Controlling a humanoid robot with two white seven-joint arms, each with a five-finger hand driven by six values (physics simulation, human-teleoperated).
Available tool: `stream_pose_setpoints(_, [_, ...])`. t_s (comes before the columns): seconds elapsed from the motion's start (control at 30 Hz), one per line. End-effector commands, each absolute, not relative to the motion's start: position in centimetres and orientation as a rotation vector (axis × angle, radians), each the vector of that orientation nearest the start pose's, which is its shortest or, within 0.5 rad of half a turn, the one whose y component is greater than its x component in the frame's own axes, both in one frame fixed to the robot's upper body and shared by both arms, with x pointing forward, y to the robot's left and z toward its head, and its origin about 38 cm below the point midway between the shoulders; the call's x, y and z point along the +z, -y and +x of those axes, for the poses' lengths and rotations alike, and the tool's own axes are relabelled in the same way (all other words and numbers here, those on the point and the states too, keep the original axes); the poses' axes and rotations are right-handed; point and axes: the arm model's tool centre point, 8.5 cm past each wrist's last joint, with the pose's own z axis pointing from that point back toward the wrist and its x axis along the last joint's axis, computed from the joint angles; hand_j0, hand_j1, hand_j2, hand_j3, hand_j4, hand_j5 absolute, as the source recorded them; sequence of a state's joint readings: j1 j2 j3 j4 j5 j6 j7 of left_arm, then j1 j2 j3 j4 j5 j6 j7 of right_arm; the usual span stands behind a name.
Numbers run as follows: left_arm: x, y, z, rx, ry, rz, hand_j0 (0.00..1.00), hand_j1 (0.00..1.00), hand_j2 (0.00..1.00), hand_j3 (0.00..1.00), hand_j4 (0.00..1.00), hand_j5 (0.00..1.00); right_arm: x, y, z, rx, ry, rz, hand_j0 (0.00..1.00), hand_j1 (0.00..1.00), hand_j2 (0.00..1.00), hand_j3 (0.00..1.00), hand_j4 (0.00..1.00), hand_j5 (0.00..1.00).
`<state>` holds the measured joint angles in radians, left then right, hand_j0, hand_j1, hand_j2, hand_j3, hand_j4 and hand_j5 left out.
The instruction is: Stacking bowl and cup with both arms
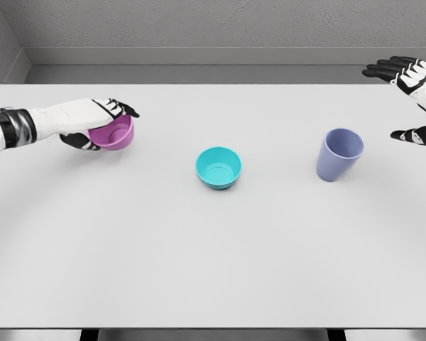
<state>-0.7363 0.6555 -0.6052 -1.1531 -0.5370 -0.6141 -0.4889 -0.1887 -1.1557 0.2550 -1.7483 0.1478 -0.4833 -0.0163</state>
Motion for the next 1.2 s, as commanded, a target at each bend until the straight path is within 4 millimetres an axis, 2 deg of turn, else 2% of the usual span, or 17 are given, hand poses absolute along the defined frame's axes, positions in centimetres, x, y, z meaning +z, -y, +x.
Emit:
stream_pose_setpoints(0.0, [19.0, -28.0, 48.7, -2.005, 1.399, 0.436, 0.62, 0.62, 0.62, 0.62, 0.62, 0.62, 29.5, 37.9, 35.9, 1.55, 1.845, -0.643, 1.0, 1.0, 1.0, 1.0, 1.0, 1.0])
stream_pose_setpoints(0.07, [18.8, -26.1, 48.6, -2.013, 1.439, 0.406, 0.62, 0.62, 0.62, 0.62, 0.62, 0.62, 29.5, 37.9, 35.9, 1.55, 1.845, -0.643, 1.0, 1.0, 1.0, 1.0, 1.0, 1.0])
stream_pose_setpoints(0.2, [20.5, -22.1, 47.4, -2.092, 1.545, 0.387, 0.61, 0.61, 0.61, 0.61, 0.61, 0.61, 29.3, 38.0, 35.9, 1.547, 1.839, -0.639, 1.0, 1.0, 1.0, 1.0, 1.0, 1.0])
stream_pose_setpoints(0.3, [20.9, -19.4, 46.5, -2.134, 1.61, 0.354, 0.6, 0.6, 0.6, 0.6, 0.6, 0.6, 29.4, 38.0, 35.9, 1.548, 1.843, -0.641, 1.0, 1.0, 1.0, 1.0, 1.0, 1.0])
stream_pose_setpoints(0.63, [20.8, -13.3, 45.0, -2.25, 1.681, 0.251, 0.59, 0.59, 0.59, 0.59, 0.59, 0.59, 29.6, 37.9, 35.9, 1.55, 1.847, -0.645, 1.0, 1.0, 1.0, 1.0, 1.0, 1.0])
stream_pose_setpoints(0.87, [19.7, -12.0, 44.7, -2.313, 1.639, 0.225, 0.6, 0.6, 0.6, 0.6, 0.6, 0.6, 29.6, 37.9, 35.9, 1.551, 1.849, -0.644, 1.0, 1.0, 1.0, 1.0, 1.0, 1.0])
stream_pose_setpoints(1.17, [19.5, -12.7, 45.6, -2.298, 1.608, 0.242, 0.68, 0.68, 0.68, 0.68, 0.68, 0.68, 29.4, 37.9, 35.9, 1.552, 1.843, -0.642, 1.0, 1.0, 1.0, 1.0, 1.0, 1.0])
